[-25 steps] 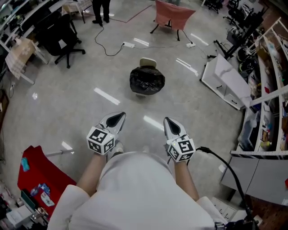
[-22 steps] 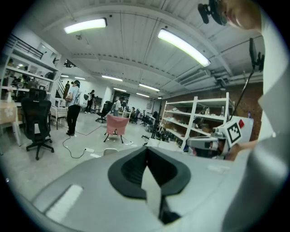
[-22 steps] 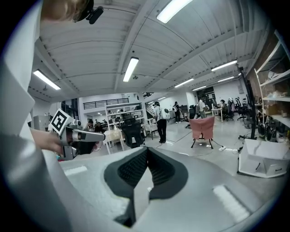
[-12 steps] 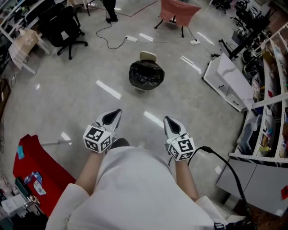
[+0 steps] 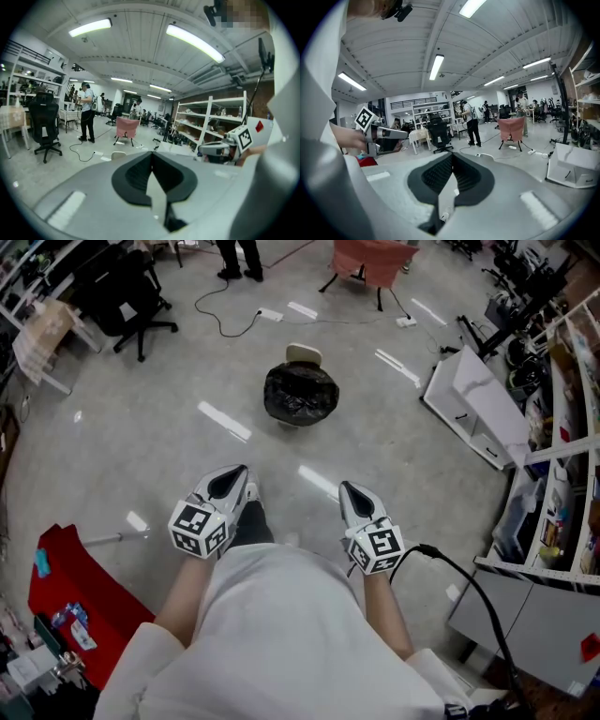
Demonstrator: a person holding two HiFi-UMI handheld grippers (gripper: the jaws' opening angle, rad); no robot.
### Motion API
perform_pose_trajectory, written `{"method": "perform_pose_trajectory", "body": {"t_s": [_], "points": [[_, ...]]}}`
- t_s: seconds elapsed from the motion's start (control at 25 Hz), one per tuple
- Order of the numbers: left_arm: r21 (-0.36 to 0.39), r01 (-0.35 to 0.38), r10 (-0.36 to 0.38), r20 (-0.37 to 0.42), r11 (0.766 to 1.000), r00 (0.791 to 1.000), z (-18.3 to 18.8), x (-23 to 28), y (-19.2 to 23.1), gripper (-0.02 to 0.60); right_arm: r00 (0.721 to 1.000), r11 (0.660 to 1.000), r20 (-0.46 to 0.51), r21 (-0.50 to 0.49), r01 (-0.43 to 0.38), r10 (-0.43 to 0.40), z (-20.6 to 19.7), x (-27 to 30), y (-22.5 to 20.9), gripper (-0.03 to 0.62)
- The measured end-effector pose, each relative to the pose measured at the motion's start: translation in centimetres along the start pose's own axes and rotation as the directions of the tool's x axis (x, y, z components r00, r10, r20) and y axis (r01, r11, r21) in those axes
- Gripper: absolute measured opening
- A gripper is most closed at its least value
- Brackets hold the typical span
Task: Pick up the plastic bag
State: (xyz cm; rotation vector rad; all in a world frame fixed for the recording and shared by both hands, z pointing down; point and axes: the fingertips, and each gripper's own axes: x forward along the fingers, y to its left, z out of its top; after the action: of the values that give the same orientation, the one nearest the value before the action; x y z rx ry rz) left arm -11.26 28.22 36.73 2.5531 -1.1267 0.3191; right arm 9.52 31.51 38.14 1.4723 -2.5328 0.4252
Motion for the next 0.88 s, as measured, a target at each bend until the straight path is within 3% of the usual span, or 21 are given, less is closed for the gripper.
{"method": "perform_pose_trajectory", "body": {"t_s": [0.32, 0.88], "points": [[0.03, 0.026, -0.026, -0.026, 0.999, 0.999, 2.3, 5.2, 5.4, 0.003, 0.998, 0.998, -0.001, 0.008, 0.058, -0.058, 1.9, 5.2, -3.7, -0.006], [0.083, 0.074, -0.065, -0.11, 0.994, 0.992, 6.8, 13.5, 20.5, 0.003, 0.989, 0.991, -0.062, 0.02, 0.132, -0.131, 5.8, 20.0, -7.6, -0.006]]}}
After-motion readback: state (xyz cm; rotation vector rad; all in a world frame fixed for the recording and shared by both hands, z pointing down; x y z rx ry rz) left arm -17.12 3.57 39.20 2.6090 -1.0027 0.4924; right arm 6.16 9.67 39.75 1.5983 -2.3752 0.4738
